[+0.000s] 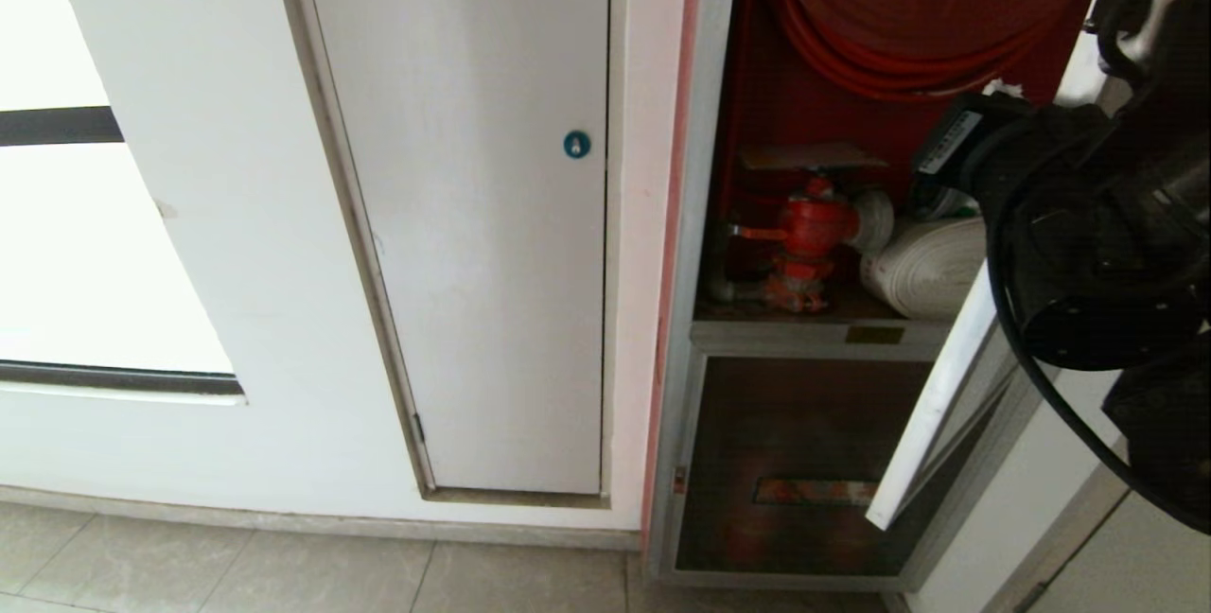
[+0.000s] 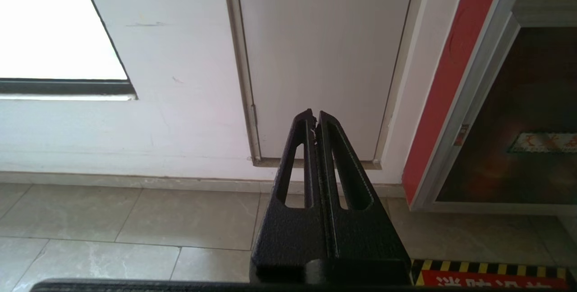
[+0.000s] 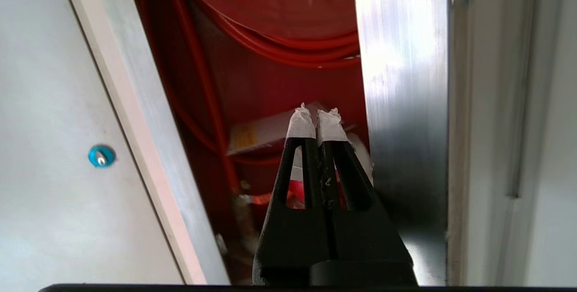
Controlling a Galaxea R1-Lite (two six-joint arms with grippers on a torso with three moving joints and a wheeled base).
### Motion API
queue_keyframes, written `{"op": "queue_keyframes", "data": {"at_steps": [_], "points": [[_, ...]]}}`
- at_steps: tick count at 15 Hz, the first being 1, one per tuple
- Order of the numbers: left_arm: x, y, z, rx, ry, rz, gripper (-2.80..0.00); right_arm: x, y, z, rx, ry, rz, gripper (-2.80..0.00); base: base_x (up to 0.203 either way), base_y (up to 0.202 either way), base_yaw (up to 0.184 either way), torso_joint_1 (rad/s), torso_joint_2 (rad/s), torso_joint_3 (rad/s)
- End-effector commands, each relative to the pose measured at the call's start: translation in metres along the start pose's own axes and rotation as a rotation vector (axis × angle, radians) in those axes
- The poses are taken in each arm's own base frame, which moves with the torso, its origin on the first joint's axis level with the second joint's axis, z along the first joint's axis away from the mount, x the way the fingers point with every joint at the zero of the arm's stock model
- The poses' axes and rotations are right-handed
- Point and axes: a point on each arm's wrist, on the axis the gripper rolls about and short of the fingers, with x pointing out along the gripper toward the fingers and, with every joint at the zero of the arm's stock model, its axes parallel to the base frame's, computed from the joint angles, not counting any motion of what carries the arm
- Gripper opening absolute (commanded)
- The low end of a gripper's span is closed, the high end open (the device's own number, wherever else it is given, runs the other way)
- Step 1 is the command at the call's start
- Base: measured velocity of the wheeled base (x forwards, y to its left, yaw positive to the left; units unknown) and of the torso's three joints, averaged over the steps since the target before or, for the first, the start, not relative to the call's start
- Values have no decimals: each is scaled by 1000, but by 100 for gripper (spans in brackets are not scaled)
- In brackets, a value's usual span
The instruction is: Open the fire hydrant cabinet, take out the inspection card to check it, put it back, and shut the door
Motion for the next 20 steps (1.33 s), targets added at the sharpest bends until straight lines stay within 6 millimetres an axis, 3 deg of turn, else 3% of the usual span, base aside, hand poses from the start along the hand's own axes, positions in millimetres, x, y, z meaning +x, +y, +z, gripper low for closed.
{"op": "queue_keyframes", "data": {"at_steps": [1,11,17,20], "points": [[0,0,0,0,2,0,-280,-11,-18,24,34,-34,-12,-280,0,0,0,0,0,0],[0,0,0,0,2,0,-280,-31,-77,48,1,-71,-116,-280,0,0,0,0,0,0],[0,0,0,0,4,0,-280,-63,-122,65,-42,-76,-189,-280,0,0,0,0,0,0],[0,0,0,0,1,0,-280,-68,-141,70,-81,-95,-285,-280,0,0,0,0,0,0]]}}
